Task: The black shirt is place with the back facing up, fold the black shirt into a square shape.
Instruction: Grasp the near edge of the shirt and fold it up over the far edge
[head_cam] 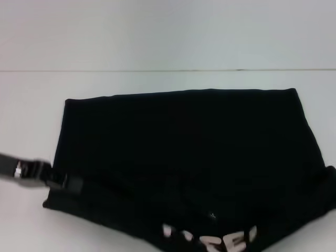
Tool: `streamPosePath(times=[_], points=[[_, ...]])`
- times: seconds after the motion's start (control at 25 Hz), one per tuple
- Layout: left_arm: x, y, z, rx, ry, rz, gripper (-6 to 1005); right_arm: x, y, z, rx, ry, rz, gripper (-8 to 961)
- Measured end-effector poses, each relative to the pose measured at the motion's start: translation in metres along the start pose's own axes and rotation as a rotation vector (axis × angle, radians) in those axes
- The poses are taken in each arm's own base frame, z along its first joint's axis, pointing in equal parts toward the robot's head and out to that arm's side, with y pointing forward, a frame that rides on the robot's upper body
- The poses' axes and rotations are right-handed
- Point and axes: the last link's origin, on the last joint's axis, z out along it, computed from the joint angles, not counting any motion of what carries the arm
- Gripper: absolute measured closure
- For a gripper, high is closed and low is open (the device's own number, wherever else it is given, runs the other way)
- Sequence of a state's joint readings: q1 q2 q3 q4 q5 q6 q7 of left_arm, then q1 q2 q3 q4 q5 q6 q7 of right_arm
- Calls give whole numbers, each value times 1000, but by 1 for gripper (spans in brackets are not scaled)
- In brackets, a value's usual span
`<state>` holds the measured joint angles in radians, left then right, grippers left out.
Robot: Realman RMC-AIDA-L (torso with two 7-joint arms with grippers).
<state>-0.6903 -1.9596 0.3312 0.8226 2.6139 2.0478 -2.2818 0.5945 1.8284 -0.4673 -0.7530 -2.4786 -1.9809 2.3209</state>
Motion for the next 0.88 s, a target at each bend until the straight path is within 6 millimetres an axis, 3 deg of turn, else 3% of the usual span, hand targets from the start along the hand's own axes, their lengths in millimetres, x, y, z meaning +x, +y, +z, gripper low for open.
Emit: streamPosePath(times=[0.2,0.4,0.52,0.64,0.88], points=[[27,0,-12,20,157,-5,995,-22,10,-25,-63,-179,-65,920],[60,-6,-16,96,310,-26,995,-50,4,-41,-1,-372,-67,920],[76,-13,-11,155,371,-45,995,-63,-11,-35,82,-464,-28,920],[84,-23,-2,211,396,-72,995,-74,-28,-17,172,-524,19,920],[91,-36,9,292,424,-102,994,-92,-37,14,258,-557,33,920]])
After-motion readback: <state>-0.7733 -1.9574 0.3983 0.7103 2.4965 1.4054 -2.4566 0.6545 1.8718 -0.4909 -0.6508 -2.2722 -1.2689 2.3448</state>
